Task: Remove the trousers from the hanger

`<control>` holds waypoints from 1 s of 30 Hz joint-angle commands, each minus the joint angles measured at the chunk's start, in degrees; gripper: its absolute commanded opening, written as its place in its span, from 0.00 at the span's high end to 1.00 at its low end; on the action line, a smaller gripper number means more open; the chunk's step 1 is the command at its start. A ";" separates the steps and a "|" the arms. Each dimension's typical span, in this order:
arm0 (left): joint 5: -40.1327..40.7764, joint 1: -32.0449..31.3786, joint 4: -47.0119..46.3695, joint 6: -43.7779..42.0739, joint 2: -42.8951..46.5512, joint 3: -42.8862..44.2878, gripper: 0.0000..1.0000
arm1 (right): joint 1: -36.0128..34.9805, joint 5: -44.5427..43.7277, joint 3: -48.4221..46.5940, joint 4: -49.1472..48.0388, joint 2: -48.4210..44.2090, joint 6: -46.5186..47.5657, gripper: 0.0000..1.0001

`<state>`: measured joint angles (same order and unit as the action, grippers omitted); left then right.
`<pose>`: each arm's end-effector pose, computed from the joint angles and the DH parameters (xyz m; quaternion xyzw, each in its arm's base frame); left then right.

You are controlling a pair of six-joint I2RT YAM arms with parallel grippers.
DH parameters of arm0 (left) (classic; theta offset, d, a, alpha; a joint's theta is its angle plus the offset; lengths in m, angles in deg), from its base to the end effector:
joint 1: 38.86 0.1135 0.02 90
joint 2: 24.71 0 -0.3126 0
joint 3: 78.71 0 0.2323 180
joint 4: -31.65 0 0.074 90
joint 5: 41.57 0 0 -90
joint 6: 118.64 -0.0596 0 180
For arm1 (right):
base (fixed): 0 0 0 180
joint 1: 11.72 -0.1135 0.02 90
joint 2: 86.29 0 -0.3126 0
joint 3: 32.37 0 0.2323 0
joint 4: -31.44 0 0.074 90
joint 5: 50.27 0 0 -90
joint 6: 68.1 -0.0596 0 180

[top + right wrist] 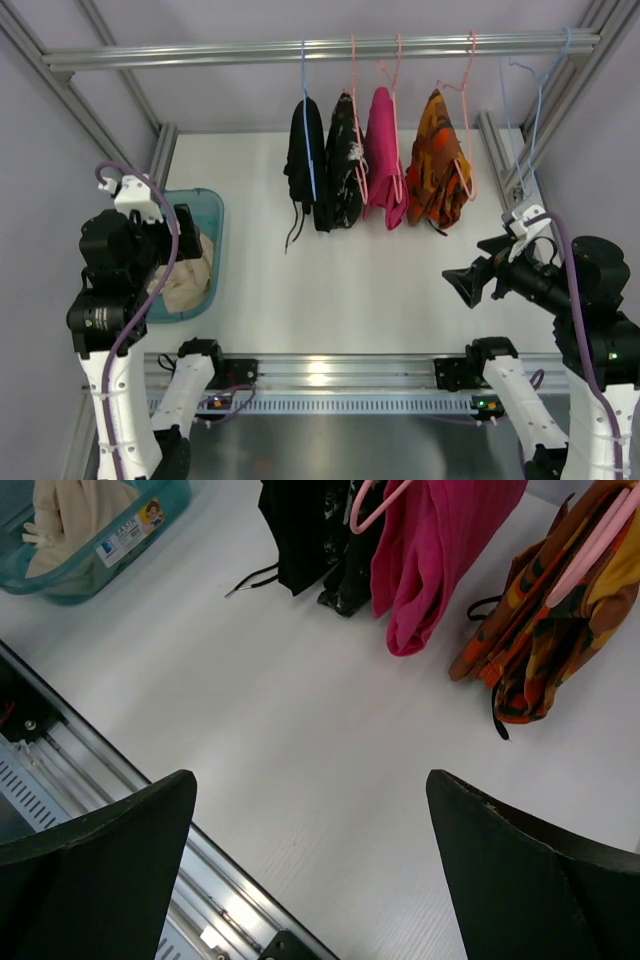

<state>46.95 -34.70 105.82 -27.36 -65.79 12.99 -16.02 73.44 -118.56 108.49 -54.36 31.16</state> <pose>0.0542 0.0024 0.4451 -0.0326 0.8358 0.0030 0.5480 0.0018 0.0333 0.4195 -0.2535 0.7726 0.2183 0.5396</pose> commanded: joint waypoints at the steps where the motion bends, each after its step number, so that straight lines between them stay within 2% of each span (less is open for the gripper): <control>1: 0.42 0.41 -1.01 2.49 -2.15 2.72 0.01 | -0.80 -0.40 -1.46 -3.55 -0.20 -0.99 0.01; 5: -3.35 0.41 -2.07 6.44 -6.11 8.85 0.01 | -0.72 -1.28 -3.48 -3.46 1.47 -1.70 0.01; 8: -14.31 0.49 -6.54 10.21 -8.22 11.42 0.02 | -0.71 -1.11 -5.15 -3.37 2.62 -1.61 0.01; 9: -20.26 0.41 -8.82 12.06 -8.31 11.16 0.02 | -0.71 -1.19 -5.59 -3.63 3.14 -1.87 0.00; 10: -22.84 0.41 -14.41 14.08 -8.75 10.90 0.02 | -0.80 -1.28 -5.94 -3.81 3.67 -2.13 0.00; 12: -29.60 0.49 -19.97 21.20 -9.71 9.93 0.04 | -0.80 -1.54 -6.91 -3.73 5.16 -2.66 0.01; 16: -37.17 0.41 -31.92 33.14 -16.55 9.67 0.11 | -0.80 -1.37 -9.01 -4.16 7.62 -3.37 0.01; 22: -37.56 -0.56 -48.63 42.22 -20.00 5.28 0.14 | -0.72 -1.90 -11.48 -4.52 9.74 -3.54 0.01; 25: -34.04 -5.29 -54.35 43.19 -21.93 3.61 0.18 | -0.63 -1.81 -10.96 -5.48 10.18 -4.59 0.01; 28: -29.47 -15.81 -56.73 42.32 -24.74 3.16 0.20 | -0.45 -1.37 -11.22 -6.10 10.97 -5.21 0.01; 30: -27.01 -19.18 -58.48 42.75 -27.46 3.08 0.22 | -0.19 -1.28 -12.45 -6.01 11.75 -5.13 0.01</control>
<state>16.42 -48.71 57.53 13.53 -91.13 16.00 -16.06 72.09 -127.91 106.29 -44.05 27.05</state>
